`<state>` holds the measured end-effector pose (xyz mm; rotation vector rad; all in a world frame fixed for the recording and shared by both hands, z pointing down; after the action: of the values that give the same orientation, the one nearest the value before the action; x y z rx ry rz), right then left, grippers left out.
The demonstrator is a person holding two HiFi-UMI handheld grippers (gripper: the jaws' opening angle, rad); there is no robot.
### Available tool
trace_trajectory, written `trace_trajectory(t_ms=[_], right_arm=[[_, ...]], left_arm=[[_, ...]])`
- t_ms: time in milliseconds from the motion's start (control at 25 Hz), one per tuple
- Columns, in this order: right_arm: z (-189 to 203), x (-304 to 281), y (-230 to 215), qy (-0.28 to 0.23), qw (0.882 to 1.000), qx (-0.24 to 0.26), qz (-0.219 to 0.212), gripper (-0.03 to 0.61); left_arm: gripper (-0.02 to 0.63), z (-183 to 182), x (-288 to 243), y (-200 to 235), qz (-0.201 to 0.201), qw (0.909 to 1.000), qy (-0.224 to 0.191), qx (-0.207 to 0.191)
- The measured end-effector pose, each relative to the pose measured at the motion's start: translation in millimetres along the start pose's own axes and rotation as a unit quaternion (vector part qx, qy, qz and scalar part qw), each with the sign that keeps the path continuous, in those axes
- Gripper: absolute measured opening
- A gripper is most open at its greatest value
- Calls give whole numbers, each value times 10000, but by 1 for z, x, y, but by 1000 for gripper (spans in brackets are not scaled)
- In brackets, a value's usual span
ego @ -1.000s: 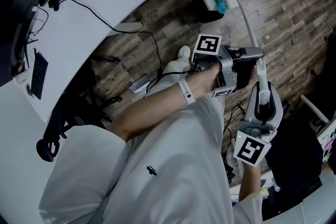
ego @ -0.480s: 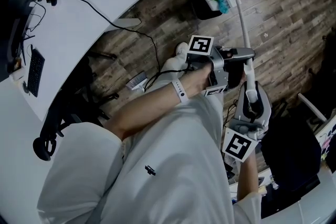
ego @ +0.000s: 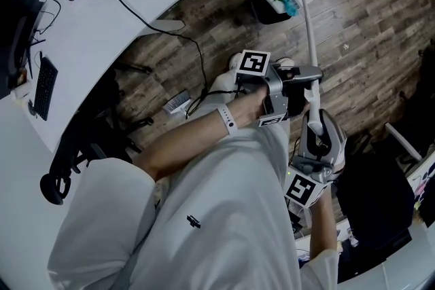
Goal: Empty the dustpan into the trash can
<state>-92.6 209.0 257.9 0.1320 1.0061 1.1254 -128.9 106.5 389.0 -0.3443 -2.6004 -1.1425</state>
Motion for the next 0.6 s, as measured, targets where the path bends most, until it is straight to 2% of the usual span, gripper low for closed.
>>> trace_trajectory(t_ms=[400,600], right_arm=[[26,1,36,-323,9959,835,-126,115],[42,2,62,-369,9893,1387,-251,114]], left_arm=[[110,1,22,25,-276,9996,-104,2],[104,0,35,44,-378,9991,-122,115]])
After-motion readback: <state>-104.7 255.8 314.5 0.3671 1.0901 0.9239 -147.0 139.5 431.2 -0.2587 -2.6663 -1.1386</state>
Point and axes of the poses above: the fingertips, and each gripper's own axes: x backward along the fingers, y to its left, z out of its underside, the point moved 7 cm from there along x, backward along the fingers, and after that the axes turned 13 degrees about y, right-handed, at the moved point
